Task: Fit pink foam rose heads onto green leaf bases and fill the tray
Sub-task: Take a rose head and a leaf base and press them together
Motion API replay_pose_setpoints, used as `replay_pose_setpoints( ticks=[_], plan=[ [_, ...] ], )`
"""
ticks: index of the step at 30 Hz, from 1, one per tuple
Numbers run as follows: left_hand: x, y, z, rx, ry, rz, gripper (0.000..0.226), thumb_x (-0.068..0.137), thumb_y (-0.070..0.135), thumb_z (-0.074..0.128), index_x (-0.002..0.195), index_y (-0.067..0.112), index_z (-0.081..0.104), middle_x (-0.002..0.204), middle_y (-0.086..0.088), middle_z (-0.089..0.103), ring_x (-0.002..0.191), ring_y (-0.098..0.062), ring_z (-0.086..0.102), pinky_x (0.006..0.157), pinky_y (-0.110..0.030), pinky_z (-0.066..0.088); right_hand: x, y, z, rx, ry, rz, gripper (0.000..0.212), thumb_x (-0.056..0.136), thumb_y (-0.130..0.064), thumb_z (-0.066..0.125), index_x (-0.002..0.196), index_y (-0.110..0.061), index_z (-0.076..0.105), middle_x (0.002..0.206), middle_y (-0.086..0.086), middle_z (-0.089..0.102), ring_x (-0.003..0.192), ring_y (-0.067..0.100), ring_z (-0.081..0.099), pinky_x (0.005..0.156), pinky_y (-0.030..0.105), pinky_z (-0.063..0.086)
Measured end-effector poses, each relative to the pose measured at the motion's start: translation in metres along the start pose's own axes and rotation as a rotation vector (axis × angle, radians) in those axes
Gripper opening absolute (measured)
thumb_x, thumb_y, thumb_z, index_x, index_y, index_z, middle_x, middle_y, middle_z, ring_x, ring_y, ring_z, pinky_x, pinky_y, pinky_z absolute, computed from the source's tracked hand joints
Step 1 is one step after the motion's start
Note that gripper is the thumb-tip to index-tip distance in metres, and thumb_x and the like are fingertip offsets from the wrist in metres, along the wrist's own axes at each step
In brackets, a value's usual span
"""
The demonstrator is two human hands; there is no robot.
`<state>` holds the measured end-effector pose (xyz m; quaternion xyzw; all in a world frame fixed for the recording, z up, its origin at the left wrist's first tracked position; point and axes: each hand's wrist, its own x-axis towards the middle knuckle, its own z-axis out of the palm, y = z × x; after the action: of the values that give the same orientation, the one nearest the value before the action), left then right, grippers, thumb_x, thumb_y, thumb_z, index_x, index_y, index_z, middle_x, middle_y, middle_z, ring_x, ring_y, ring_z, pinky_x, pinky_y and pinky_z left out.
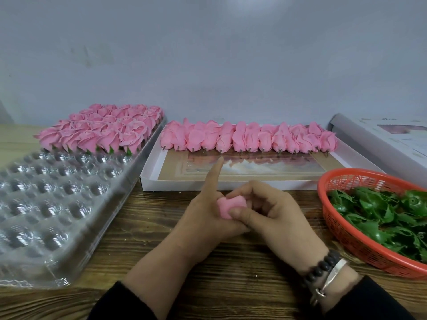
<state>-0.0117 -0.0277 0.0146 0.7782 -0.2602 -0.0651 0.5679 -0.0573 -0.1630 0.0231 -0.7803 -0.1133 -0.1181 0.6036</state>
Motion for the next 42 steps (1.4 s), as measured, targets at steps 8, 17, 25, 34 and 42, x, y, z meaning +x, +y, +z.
replay_pose_setpoints(
  ticks=[8,17,25,34,42],
  plan=[
    [0.001,0.002,-0.005,-0.214,0.016,0.091,0.032,0.063,0.021,0.075,0.088,0.025,0.055,0.095,-0.016,0.06,0.085,-0.03,0.063,0.076,-0.04,0.051,0.005,0.014,-0.007,0.215,0.217,0.117,0.016,0.079,0.004,0.063,0.091,0.012,0.055,0.072,0.019,0.052,0.066,0.024,0.049,0.066,0.033,0.043],
    [0.002,0.002,-0.01,-0.546,0.026,-0.097,0.007,0.064,0.02,0.07,0.068,0.018,0.065,0.062,-0.008,0.062,0.051,-0.015,0.056,0.049,-0.021,0.048,0.001,0.009,-0.004,0.018,-0.009,0.131,0.075,0.065,-0.006,0.081,0.119,-0.045,0.046,0.109,-0.002,0.062,0.094,0.017,0.066,0.084,0.03,0.053],
    [0.004,-0.005,-0.012,-0.61,-0.068,-0.128,0.018,0.059,0.025,0.075,0.071,0.015,0.068,0.065,-0.01,0.064,0.056,-0.014,0.06,0.049,-0.018,0.048,0.002,0.005,-0.002,0.21,0.05,0.082,0.025,0.076,0.005,0.066,0.093,-0.014,0.064,0.078,0.003,0.071,0.074,0.014,0.067,0.072,0.027,0.056],
    [0.006,-0.012,-0.013,-0.594,-0.11,-0.14,0.025,0.064,0.024,0.074,0.082,0.009,0.064,0.074,-0.01,0.066,0.06,-0.011,0.059,0.052,-0.017,0.048,0.004,0.011,-0.003,0.323,0.101,0.137,0.009,0.079,-0.004,0.063,0.087,-0.006,0.064,0.071,0.002,0.069,0.063,0.009,0.063,0.06,0.017,0.052],
    [0.004,0.017,0.007,0.117,0.359,0.123,0.016,0.086,0.035,0.056,0.084,0.019,0.059,0.079,0.006,0.059,0.071,-0.003,0.054,0.064,-0.015,0.045,0.005,0.016,-0.004,0.352,0.136,0.187,0.005,0.079,-0.001,0.065,0.083,-0.002,0.066,0.071,0.007,0.066,0.068,0.02,0.06,0.066,0.025,0.053]
  ],
)
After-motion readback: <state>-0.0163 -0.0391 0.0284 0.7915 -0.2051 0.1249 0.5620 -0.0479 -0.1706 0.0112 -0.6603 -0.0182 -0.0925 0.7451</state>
